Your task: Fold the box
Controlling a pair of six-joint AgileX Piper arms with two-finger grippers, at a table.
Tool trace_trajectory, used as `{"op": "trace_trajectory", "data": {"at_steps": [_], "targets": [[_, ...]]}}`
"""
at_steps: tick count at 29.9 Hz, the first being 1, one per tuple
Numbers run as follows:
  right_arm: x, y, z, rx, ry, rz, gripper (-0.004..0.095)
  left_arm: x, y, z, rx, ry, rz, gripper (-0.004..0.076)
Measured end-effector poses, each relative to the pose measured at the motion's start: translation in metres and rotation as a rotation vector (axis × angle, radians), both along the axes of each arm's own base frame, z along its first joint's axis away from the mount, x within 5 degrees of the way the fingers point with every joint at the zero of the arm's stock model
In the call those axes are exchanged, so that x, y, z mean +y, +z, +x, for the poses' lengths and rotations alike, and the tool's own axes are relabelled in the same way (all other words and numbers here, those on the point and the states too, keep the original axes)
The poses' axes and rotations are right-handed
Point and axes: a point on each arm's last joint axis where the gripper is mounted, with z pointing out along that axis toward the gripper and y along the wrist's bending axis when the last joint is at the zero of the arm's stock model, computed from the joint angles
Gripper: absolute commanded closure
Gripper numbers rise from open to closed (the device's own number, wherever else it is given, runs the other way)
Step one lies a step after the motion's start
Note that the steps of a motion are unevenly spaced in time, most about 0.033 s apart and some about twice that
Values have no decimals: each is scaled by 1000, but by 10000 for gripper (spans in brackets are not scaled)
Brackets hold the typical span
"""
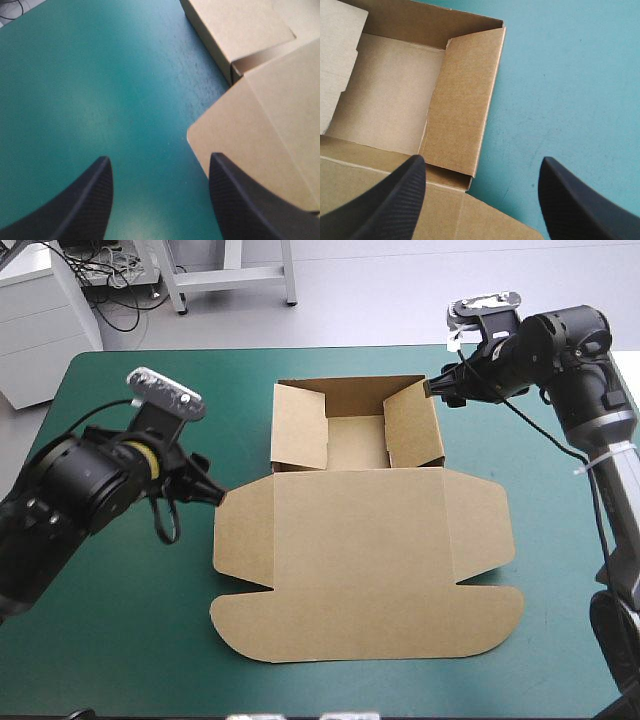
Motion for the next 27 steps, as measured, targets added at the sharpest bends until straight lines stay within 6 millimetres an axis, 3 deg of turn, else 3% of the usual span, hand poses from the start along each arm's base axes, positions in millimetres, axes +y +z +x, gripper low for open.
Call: {"op": "trace_trajectory", "data": {"at_steps": [3,8,14,21,27], "targets": [[2,-10,8,28,1,-6,274,18,-11,-23,7,10,-8,314],[7,-30,24,82,1,-18,131,45,-22,-62,-5,10,-57,314],[14,-68,50,171,1,-42,124,68,-31,-94,-16,9,-105,314],[23,-123,81,272,-7,-53,127,74,-35,-103,-17,13,-113,314],[31,-151,97,287,-6,-8,186,74,-36,-103,-16,12,-113,315]]}}
